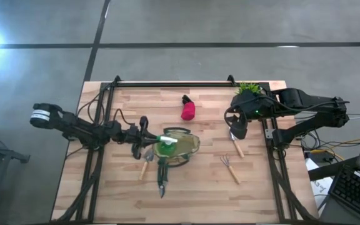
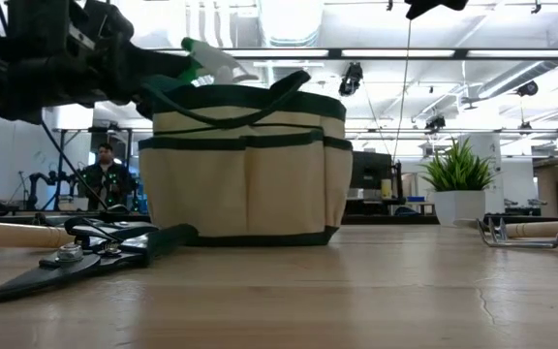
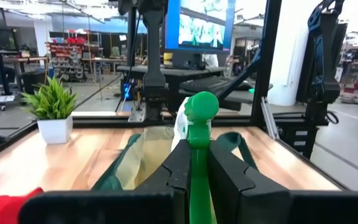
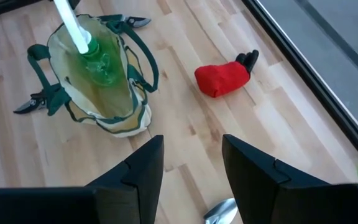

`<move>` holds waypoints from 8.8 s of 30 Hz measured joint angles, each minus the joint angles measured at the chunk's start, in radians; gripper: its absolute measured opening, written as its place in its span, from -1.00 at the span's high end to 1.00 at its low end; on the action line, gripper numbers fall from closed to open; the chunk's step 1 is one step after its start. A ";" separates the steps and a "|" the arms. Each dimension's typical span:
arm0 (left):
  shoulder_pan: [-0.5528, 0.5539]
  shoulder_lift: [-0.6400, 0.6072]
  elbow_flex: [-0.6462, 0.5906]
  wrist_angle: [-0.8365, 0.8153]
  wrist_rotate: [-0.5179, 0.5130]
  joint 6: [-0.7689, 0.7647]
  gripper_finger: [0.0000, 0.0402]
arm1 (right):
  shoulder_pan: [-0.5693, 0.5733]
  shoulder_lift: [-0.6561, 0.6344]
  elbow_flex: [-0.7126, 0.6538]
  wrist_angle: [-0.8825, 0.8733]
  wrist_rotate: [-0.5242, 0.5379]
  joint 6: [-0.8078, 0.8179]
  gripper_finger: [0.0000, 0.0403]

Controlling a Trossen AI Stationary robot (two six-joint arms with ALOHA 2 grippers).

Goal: Pick & Place Garden tools in Gardening bag
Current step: Put the green spray bottle into the white gardening bag, then adjust the spray bottle into the white gardening bag

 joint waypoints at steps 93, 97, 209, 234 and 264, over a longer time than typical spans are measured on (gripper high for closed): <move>0.063 -0.681 0.050 -1.120 -0.367 -0.305 -0.46 | 0.002 0.528 -0.128 0.651 -0.300 -0.321 0.70; 0.063 -0.682 0.050 -1.119 -0.343 -0.307 -0.46 | 0.002 0.533 -0.133 0.660 -0.300 -0.313 0.74; 0.060 -0.197 0.166 -1.005 0.098 -0.141 -0.46 | 0.000 0.525 -0.113 0.777 -0.289 -0.360 0.22; 0.061 0.231 0.501 -0.998 0.100 -0.057 -0.46 | 0.061 0.366 -0.177 0.530 -0.256 -0.215 0.20; 0.061 0.191 0.505 -1.027 0.099 -0.059 -0.46 | 0.063 0.403 -0.227 0.694 -0.216 -0.273 0.81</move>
